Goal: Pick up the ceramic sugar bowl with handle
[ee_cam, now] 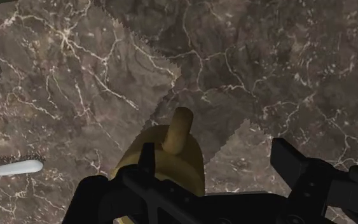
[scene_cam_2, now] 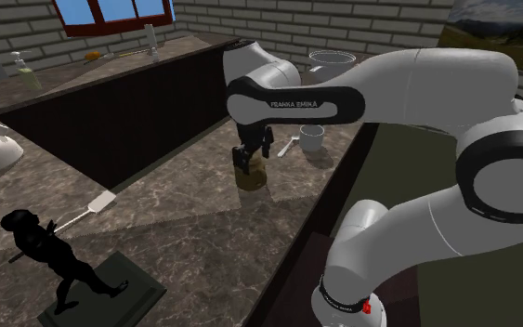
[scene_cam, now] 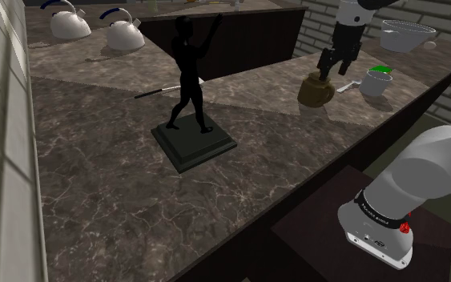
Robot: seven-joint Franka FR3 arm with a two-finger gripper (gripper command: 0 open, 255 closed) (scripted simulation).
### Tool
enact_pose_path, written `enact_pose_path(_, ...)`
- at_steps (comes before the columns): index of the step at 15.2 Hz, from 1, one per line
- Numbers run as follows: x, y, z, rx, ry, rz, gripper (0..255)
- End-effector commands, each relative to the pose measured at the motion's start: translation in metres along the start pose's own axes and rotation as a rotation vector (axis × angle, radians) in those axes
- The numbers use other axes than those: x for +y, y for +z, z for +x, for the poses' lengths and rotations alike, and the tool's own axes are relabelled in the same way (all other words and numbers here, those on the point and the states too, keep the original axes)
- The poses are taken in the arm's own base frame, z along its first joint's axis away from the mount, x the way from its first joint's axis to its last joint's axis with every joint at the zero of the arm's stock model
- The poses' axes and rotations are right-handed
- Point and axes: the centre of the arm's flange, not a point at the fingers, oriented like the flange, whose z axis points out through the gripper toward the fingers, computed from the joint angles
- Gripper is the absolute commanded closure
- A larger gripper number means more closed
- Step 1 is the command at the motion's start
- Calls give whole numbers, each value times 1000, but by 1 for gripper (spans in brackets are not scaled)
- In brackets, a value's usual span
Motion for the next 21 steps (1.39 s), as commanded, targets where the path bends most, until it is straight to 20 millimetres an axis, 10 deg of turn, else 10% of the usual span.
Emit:
enact_pose_path(1,18,20,8,-6,57,4,0)
enact_pose_path(12,30,72,17,-11,100,7,0)
enact_pose_path(13,29,71,17,-11,100,6,255)
enact_pose_path(21,30,72,17,-11,100,6,255)
